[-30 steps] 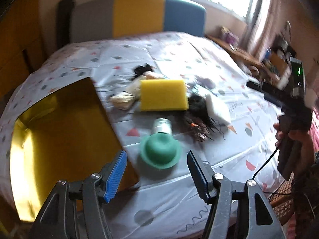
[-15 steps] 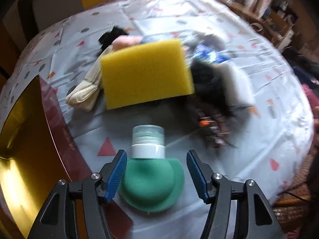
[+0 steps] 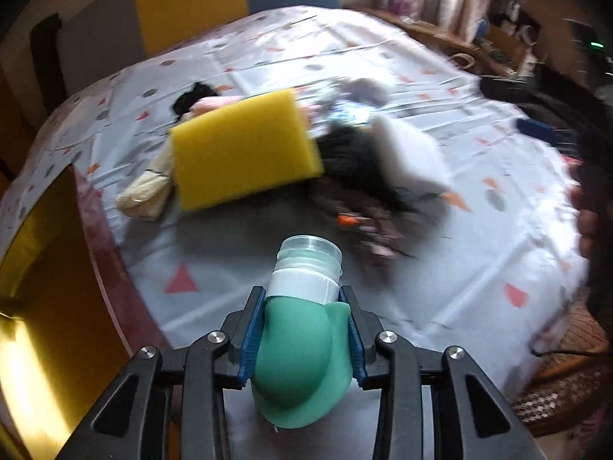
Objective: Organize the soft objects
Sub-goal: 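Carry the green bottle into the tray with left gripper while right grasps white foam block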
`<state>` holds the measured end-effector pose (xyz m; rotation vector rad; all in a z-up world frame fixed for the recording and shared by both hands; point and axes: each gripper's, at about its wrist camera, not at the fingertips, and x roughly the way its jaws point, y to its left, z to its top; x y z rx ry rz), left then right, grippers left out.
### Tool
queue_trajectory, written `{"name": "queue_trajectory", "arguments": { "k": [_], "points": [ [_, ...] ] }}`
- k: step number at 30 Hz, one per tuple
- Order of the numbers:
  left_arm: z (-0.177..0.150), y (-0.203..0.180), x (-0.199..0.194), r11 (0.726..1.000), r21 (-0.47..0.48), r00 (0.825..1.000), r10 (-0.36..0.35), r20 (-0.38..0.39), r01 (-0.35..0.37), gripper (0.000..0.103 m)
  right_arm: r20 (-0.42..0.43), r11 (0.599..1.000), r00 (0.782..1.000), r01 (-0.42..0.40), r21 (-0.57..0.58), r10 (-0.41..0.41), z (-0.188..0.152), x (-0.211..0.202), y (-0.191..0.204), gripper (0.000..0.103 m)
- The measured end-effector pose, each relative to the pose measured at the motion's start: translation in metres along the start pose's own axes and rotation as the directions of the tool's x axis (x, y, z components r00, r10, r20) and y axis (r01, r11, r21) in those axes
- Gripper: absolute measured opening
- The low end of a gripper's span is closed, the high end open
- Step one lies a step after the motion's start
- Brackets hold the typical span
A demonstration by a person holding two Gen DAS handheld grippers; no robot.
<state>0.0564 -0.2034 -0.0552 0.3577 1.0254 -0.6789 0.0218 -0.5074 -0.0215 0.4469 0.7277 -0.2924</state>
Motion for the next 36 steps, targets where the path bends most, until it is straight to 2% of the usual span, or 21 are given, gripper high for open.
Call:
{"name": "queue_trajectory", "arguments": {
  "k": [3, 9, 11, 13, 16, 18, 20, 22, 24, 27, 28, 29, 34, 36],
  "points": [
    [-0.008, -0.013, -0.008, 0.998, -0.018, 0.998, -0.054, 0.030, 0.055, 0.038, -0.005, 1.000, 1.000, 0.010, -0.005, -0.010, -0.001, 0.001, 0.001, 0.103],
    [-0.019, -0.028, 0.008, 1.000, 0.014, 0.999, -0.024, 0.049, 0.023, 0.038, -0.075, 0.996, 0.997, -0.036, -0.078, 0.031, -0.008, 0.011, 0.017, 0.103],
    [-0.020, -0.033, 0.007, 0.999, 0.034, 0.998, -0.007, 0.059, 0.005, 0.038, -0.110, 0.985, 0.993, -0.069, -0.159, 0.051, -0.014, 0.016, 0.032, 0.103],
    [-0.021, -0.031, 0.009, 0.999, 0.035, 0.998, -0.018, 0.054, 0.016, 0.038, -0.144, 0.962, 0.988, -0.095, -0.256, 0.059, -0.020, 0.020, 0.048, 0.103],
    [-0.023, -0.026, 0.011, 0.999, 0.023, 0.997, -0.040, 0.061, 0.039, 0.038, -0.193, 0.878, 0.980, -0.139, -0.457, 0.054, -0.030, 0.024, 0.075, 0.103],
    [-0.023, -0.023, 0.012, 0.999, 0.003, 0.996, -0.053, 0.067, 0.053, 0.038, -0.218, 0.795, 0.975, -0.159, -0.585, 0.034, -0.036, 0.028, 0.088, 0.103],
    [-0.026, -0.020, 0.011, 0.998, -0.011, 0.995, -0.065, 0.075, 0.066, 0.038, -0.234, 0.732, 0.972, -0.161, -0.662, 0.002, -0.039, 0.036, 0.093, 0.103],
    [-0.026, -0.019, 0.010, 0.997, -0.019, 0.994, -0.073, 0.078, 0.075, 0.038, -0.254, 0.686, 0.967, -0.177, -0.706, -0.012, -0.039, 0.044, 0.095, 0.103],
    [-0.026, -0.018, 0.010, 0.997, -0.021, 0.994, -0.075, 0.079, 0.077, 0.038, -0.274, 0.662, 0.962, -0.190, -0.725, -0.024, -0.035, 0.056, 0.097, 0.103],
    [-0.027, -0.018, 0.010, 0.997, -0.027, 0.994, -0.075, 0.081, 0.077, 0.038, -0.314, 0.644, 0.949, -0.223, -0.732, -0.028, -0.032, 0.072, 0.102, 0.101],
    [-0.027, -0.018, 0.011, 0.997, -0.028, 0.994, -0.074, 0.082, 0.076, 0.038, -0.326, 0.644, 0.945, -0.235, -0.728, -0.023, -0.031, 0.076, 0.103, 0.093],
    [-0.028, -0.019, 0.011, 0.997, -0.028, 0.994, -0.072, 0.084, 0.075, 0.038, -0.334, 0.648, 0.942, -0.244, -0.722, -0.018, -0.031, 0.077, 0.104, 0.069],
    [-0.031, -0.017, 0.005, 0.996, -0.033, 0.992, -0.078, 0.100, 0.082, 0.038, -0.352, 0.678, 0.936, -0.275, -0.682, 0.026, -0.035, 0.056, 0.101, 0.071],
    [-0.033, -0.017, 0.000, 0.996, -0.038, 0.991, -0.077, 0.110, 0.082, 0.037, -0.344, 0.717, 0.938, -0.271, -0.642, 0.047, -0.036, 0.043, 0.096, 0.072]
  ]
}}
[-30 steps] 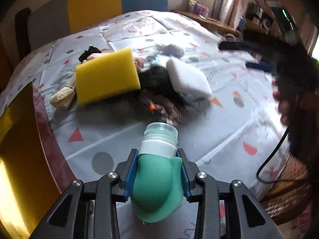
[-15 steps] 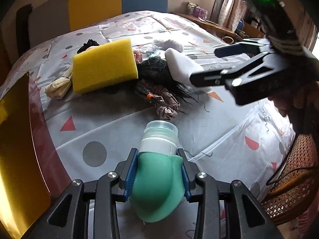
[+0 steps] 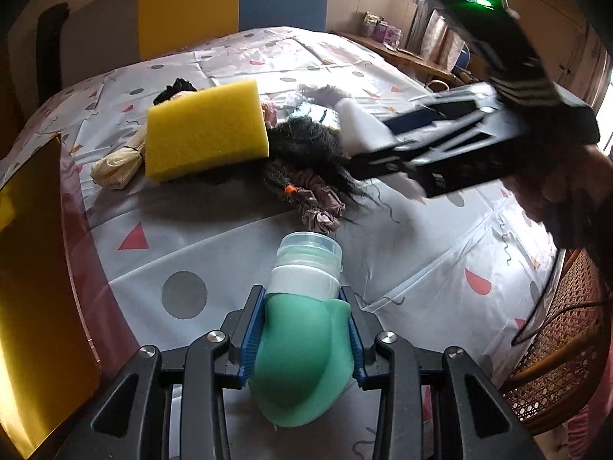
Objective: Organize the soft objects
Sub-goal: 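Carry the green bottle into the tray with left gripper while right grasps white foam block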
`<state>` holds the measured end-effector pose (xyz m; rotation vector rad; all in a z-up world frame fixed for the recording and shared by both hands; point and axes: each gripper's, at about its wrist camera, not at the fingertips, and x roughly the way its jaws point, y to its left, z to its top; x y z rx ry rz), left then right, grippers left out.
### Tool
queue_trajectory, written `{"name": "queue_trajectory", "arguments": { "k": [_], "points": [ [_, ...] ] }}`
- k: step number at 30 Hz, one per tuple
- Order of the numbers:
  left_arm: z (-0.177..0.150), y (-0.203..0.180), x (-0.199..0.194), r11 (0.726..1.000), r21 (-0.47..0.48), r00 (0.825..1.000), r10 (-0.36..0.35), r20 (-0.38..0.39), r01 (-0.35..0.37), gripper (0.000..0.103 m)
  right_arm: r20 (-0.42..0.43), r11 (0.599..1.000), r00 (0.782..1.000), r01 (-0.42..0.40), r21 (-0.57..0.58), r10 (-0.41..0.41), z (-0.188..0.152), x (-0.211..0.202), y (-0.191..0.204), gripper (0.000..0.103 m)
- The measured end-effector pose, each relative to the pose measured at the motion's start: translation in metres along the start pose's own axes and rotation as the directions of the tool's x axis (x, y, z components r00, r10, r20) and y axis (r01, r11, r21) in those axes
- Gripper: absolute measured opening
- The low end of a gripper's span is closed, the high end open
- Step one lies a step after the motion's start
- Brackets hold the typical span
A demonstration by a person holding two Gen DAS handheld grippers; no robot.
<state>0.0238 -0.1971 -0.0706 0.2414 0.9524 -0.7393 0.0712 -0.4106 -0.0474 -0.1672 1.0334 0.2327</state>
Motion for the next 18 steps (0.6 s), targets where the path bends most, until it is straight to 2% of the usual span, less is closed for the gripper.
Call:
{"name": "queue_trajectory", "arguments": {
  "k": [5, 8, 10, 13, 15, 18],
  "points": [
    [-0.005, 0.006, -0.026, 0.997, -0.058, 0.998, -0.050, 0.030, 0.051, 0.037, 0.040, 0.980, 0.999, -0.010, 0.198, 0.002, -0.019, -0.016, -0.009, 0.075],
    [-0.006, 0.012, -0.052, 0.993, -0.093, 0.995, -0.071, 0.075, 0.078, 0.037, -0.008, 0.962, 0.999, 0.048, 0.270, -0.048, -0.031, -0.004, -0.012, 0.075],
    [-0.006, 0.019, -0.075, 0.989, -0.120, 0.990, -0.077, 0.120, 0.091, 0.037, -0.045, 0.952, 0.998, 0.065, 0.299, -0.054, -0.035, 0.006, -0.015, 0.075],
    [-0.004, 0.040, -0.103, 0.982, -0.172, 0.981, -0.042, 0.187, 0.075, 0.038, -0.061, 0.952, 0.996, 0.080, 0.294, -0.065, -0.035, 0.010, -0.014, 0.075],
    [-0.001, 0.066, -0.116, 0.967, -0.249, 0.979, 0.002, 0.204, 0.050, 0.038, -0.083, 0.954, 0.994, 0.099, 0.285, -0.078, -0.037, 0.014, -0.012, 0.075],
    [0.006, 0.115, -0.118, 0.920, -0.391, 0.982, 0.080, 0.173, -0.007, 0.038, -0.092, 0.957, 0.992, 0.113, 0.269, -0.091, -0.037, 0.016, -0.010, 0.074]
  ]
}}
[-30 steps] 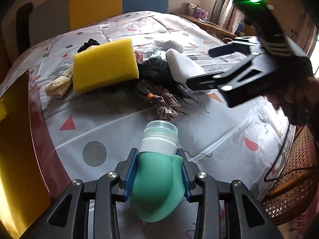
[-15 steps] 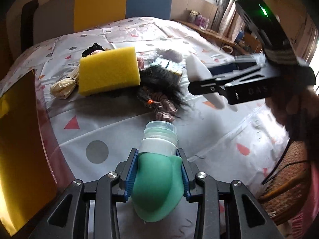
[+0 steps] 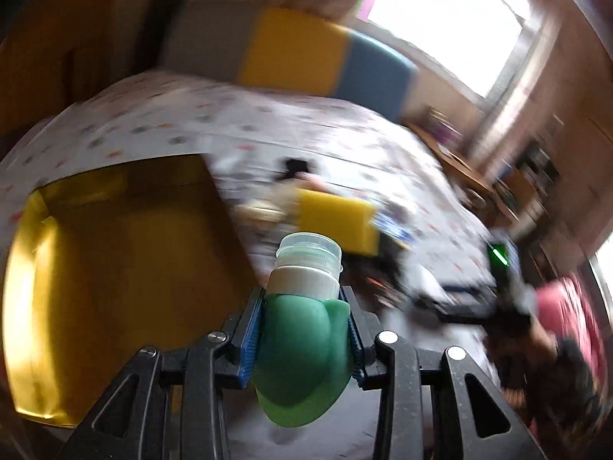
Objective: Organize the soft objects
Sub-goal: 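Carry the green bottle into the tray with left gripper while right grasps white foam block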
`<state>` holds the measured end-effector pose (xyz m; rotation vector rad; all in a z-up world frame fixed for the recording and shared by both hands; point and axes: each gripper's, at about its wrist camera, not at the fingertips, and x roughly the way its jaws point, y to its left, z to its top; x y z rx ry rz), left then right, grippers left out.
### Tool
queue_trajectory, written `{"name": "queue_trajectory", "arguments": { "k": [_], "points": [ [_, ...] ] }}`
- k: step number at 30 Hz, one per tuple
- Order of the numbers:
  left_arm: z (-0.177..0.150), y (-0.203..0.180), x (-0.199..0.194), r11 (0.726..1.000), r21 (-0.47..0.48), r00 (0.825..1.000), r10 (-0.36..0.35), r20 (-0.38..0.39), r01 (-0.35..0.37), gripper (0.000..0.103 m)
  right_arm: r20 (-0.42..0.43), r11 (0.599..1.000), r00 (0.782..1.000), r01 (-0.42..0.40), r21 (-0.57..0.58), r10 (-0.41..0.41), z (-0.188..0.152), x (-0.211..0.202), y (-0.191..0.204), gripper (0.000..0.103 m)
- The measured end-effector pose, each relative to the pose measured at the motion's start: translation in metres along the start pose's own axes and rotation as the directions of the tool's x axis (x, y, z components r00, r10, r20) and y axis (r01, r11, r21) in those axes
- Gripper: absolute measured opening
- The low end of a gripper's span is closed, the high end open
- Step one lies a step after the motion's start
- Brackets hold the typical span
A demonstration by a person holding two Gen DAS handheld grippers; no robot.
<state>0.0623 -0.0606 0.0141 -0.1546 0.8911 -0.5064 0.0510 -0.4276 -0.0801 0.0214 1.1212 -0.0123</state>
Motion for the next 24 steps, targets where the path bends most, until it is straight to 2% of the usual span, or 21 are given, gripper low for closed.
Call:
{"name": "queue_trajectory", "arguments": {
  "k": [4, 6, 11, 15, 16, 19, 24],
  "points": [
    [0.029, 0.056, 0.021, 0.983, -0.155, 0.995, 0.094, -0.036, -0.098, 0.038, 0.006, 1.000, 1.000, 0.019, 0.005, -0.019, -0.001, 0.001, 0.000, 0.074],
    [0.042, 0.073, 0.035, 0.972, -0.195, 0.991, 0.125, -0.047, -0.132, 0.038, 0.012, 1.000, 1.000, 0.023, 0.013, -0.023, 0.000, 0.000, -0.001, 0.074],
    [0.067, 0.087, 0.075, 0.956, -0.209, 0.978, 0.199, -0.058, -0.207, 0.039, 0.022, 1.000, 0.999, 0.031, 0.004, -0.031, 0.002, 0.001, -0.005, 0.074],
    [0.079, 0.085, 0.103, 0.952, -0.196, 0.972, 0.228, -0.062, -0.236, 0.040, 0.013, 0.998, 0.998, 0.056, -0.020, -0.056, 0.002, 0.003, -0.004, 0.074],
    [0.081, 0.084, 0.107, 0.952, -0.193, 0.971, 0.230, -0.061, -0.238, 0.038, 0.009, 0.998, 0.998, 0.060, -0.026, -0.060, 0.002, 0.005, -0.003, 0.074],
    [0.090, 0.079, 0.123, 0.959, -0.193, 0.978, 0.203, -0.058, -0.210, 0.040, 0.006, 0.997, 0.998, 0.065, -0.042, -0.065, 0.000, 0.006, 0.000, 0.074],
    [0.089, 0.069, 0.109, 0.964, -0.183, 0.981, 0.194, -0.022, -0.195, 0.046, 0.011, 0.996, 0.997, 0.072, -0.046, -0.071, -0.001, 0.007, 0.001, 0.073]
  ]
}}
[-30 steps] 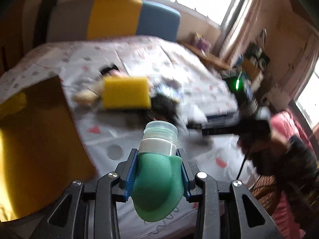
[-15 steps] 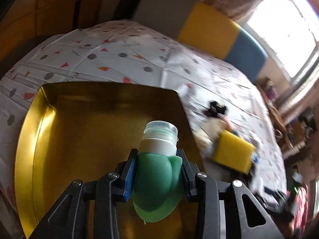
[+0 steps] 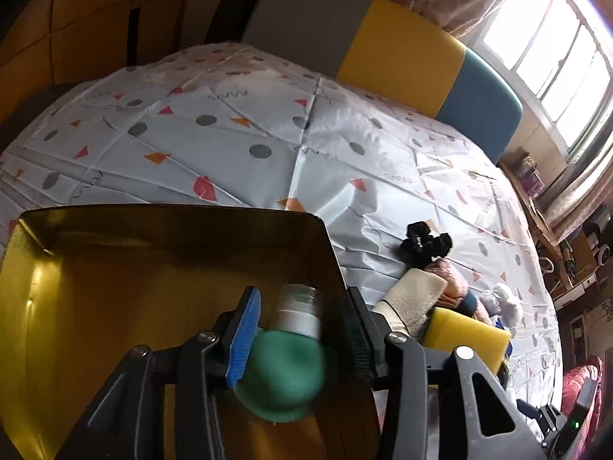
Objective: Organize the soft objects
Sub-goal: 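Carry the green bottle into the tray with left gripper while right grasps white foam block, then lower the white foam block into the gold tray and open the right gripper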
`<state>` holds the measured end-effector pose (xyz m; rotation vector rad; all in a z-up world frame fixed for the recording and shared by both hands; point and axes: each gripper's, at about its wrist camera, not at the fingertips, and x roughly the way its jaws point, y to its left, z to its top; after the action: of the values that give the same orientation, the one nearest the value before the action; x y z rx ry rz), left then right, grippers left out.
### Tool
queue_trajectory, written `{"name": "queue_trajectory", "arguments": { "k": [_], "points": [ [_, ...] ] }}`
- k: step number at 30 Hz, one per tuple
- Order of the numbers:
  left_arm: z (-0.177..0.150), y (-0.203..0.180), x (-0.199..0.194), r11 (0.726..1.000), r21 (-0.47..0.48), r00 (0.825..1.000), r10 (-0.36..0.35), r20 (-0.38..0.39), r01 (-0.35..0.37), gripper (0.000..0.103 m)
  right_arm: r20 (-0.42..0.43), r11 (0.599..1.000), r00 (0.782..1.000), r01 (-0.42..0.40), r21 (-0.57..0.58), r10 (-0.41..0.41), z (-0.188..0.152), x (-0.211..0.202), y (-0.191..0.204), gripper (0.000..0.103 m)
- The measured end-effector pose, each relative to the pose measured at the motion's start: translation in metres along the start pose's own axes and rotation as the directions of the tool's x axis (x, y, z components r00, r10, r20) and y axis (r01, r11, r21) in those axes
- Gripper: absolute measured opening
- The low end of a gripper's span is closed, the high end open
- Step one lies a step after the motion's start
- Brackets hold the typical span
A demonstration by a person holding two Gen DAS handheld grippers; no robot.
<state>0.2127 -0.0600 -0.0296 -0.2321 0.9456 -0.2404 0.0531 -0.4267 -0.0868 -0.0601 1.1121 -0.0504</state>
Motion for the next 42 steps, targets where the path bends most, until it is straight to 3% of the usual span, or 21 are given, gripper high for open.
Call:
{"name": "queue_trajectory", "arguments": {
  "k": [4, 12, 16, 26, 31, 37, 42],
  "points": [
    [-0.018, 0.000, -0.033, 0.999, 0.032, 0.999, 0.020, 0.033, -0.021, 0.047, 0.008, 1.000, 1.000, 0.009, 0.008, -0.009, -0.001, -0.004, -0.002, 0.073],
    [-0.082, -0.007, -0.089, 0.981, 0.146, 0.988, 0.117, 0.102, -0.131, 0.050, 0.065, 0.996, 0.998, 0.003, 0.088, -0.008, 0.002, -0.016, -0.018, 0.073],
    [-0.102, -0.005, -0.103, 0.978, 0.143, 0.984, 0.138, 0.109, -0.153, 0.050, 0.092, 0.993, 0.996, -0.018, 0.117, 0.007, 0.006, -0.021, -0.023, 0.073],
    [-0.122, 0.004, -0.127, 0.968, 0.149, 0.970, 0.178, 0.163, -0.203, 0.051, 0.123, 0.986, 0.991, -0.066, 0.151, 0.047, 0.006, -0.027, -0.024, 0.071],
    [-0.127, 0.012, -0.129, 0.970, 0.139, 0.972, 0.177, 0.153, -0.199, 0.051, 0.129, 0.976, 0.988, -0.109, 0.191, 0.085, 0.007, -0.034, -0.025, 0.071],
    [-0.128, 0.022, -0.129, 0.974, 0.113, 0.973, 0.176, 0.150, -0.194, 0.051, 0.190, 0.970, 0.965, -0.205, 0.129, 0.178, 0.020, -0.068, 0.011, 0.071],
    [-0.130, 0.031, -0.131, 0.978, 0.089, 0.973, 0.176, 0.151, -0.191, 0.051, 0.191, 0.951, 0.934, -0.309, 0.006, 0.302, 0.041, -0.087, 0.074, 0.071]
  ]
}}
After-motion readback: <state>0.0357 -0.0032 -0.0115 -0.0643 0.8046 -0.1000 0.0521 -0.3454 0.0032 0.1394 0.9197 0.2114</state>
